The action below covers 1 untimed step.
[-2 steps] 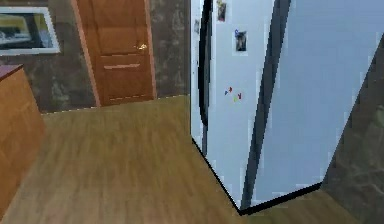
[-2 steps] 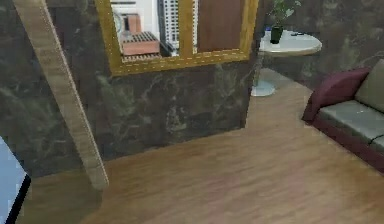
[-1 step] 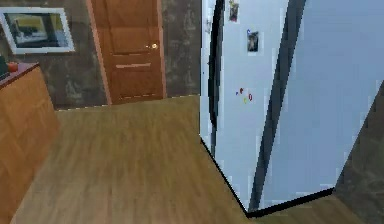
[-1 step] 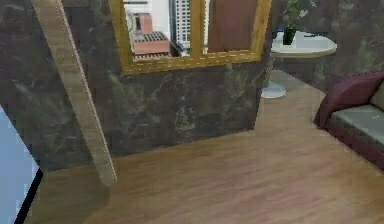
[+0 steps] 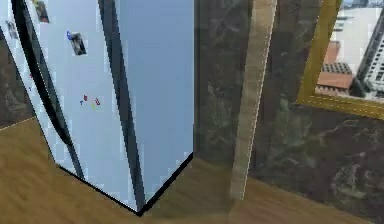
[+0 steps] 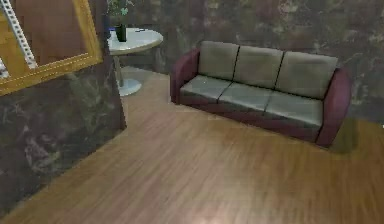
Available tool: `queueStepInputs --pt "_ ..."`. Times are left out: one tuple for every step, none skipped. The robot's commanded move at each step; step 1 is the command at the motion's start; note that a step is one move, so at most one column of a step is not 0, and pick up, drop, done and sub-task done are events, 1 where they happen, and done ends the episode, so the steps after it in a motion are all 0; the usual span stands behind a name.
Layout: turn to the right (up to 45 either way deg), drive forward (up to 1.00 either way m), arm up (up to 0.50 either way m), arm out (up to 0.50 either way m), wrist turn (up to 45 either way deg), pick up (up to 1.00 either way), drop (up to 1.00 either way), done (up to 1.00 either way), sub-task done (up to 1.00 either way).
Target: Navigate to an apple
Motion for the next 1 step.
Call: queueStepInputs --pt "27.0 0.0 0.0 0.0 0.0 0.0 0.0 0.0 0.0"
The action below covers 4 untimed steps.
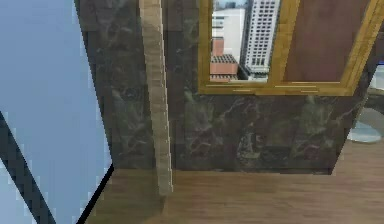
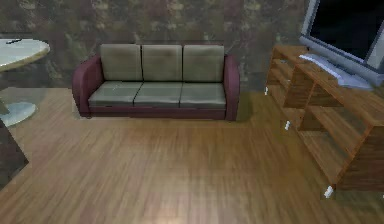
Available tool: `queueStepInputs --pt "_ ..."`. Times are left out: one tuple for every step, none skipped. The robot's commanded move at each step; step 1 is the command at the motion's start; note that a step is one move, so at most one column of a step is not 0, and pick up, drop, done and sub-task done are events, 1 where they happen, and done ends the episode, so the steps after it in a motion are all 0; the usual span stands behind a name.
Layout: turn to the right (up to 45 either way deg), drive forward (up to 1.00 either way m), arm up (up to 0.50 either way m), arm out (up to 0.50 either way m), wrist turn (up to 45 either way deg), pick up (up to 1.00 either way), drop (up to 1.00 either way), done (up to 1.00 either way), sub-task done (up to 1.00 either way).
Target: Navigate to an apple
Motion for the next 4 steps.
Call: queueStepInputs --pt "0.0 0.15 0.0 0.0 0.0 0.0 0.0 0.0 0.0" --pt "-45.0 0.0 0.0 0.0 0.0 0.0 0.0 0.0 0.0" --pt "-39.0 0.0 0.0 0.0 0.0 0.0 0.0 0.0 0.0" --pt "0.0 0.55 0.0 0.0 0.0 0.0 0.0 0.0 0.0"
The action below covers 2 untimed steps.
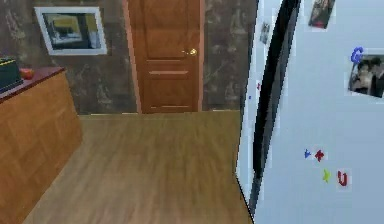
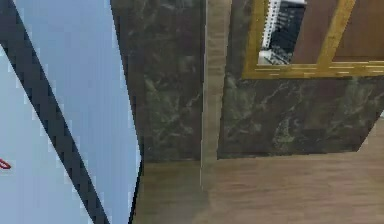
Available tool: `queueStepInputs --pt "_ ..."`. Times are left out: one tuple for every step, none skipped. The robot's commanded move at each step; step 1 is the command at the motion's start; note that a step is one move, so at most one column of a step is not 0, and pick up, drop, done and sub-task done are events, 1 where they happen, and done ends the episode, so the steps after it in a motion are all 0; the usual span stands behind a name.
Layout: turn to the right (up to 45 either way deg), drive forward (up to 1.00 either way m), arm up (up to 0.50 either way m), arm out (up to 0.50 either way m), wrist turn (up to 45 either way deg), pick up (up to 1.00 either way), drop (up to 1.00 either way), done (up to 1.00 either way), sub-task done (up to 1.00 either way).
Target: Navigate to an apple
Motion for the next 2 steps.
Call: queueStepInputs --pt "-21.0 0.0 0.0 0.0 0.0 0.0 0.0 0.0 0.0" --pt "0.0 1.0 0.0 0.0 0.0 0.0 0.0 0.0 0.0"
